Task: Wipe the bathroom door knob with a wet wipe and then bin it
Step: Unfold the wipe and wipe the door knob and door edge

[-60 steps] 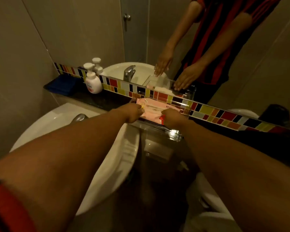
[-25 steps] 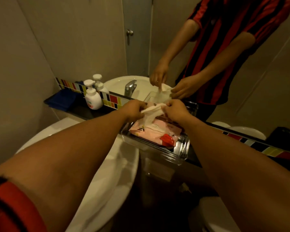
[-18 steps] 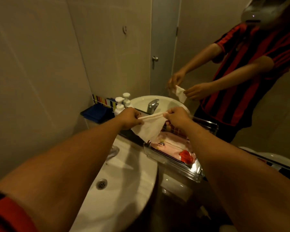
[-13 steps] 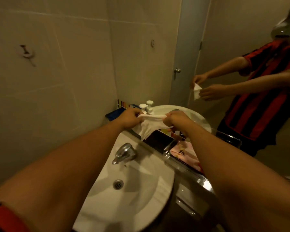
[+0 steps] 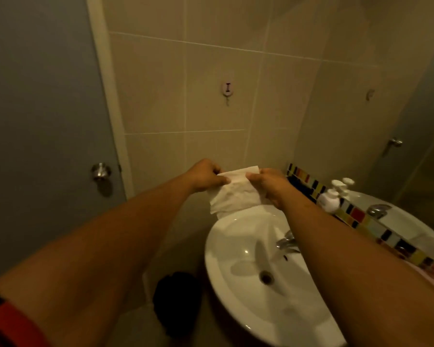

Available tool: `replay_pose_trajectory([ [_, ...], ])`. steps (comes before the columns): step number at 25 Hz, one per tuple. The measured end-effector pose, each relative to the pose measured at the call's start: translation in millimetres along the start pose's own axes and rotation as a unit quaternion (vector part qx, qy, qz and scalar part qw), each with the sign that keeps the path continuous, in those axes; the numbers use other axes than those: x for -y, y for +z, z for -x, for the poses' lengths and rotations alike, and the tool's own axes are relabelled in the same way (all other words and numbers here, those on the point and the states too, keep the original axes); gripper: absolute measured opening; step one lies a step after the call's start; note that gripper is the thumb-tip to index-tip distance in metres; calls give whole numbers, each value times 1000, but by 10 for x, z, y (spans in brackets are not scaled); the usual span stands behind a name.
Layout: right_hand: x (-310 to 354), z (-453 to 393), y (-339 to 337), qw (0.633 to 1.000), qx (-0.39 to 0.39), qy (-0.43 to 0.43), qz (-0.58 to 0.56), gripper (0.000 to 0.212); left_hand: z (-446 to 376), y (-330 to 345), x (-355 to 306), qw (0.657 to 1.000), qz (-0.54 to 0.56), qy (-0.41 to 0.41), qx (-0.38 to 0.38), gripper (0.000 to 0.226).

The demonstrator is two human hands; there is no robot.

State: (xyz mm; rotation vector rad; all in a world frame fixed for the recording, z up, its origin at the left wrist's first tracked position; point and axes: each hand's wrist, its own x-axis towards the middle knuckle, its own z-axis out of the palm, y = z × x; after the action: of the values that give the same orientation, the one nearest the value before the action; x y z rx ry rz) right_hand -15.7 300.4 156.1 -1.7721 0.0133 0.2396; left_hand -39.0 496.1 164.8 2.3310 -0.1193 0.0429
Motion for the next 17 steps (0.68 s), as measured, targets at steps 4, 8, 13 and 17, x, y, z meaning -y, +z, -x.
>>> replay_pose_trajectory([
  [4, 171, 37, 879, 999, 21, -45, 0, 5, 456, -631, 674, 997, 15, -71, 6, 31],
  [8, 213, -1, 1809, 996, 48, -75, 20, 20, 948, -1234, 1322, 987, 18, -149, -52, 34],
  [13, 134, -227, 2765, 990, 52, -100, 90, 22, 1253, -1643, 2028, 954, 141, -240, -114, 35],
  [17, 91, -609, 3382, 985, 81, -94, 117, 21, 1180, -1788, 2631, 919, 233, -267, -175, 40],
])
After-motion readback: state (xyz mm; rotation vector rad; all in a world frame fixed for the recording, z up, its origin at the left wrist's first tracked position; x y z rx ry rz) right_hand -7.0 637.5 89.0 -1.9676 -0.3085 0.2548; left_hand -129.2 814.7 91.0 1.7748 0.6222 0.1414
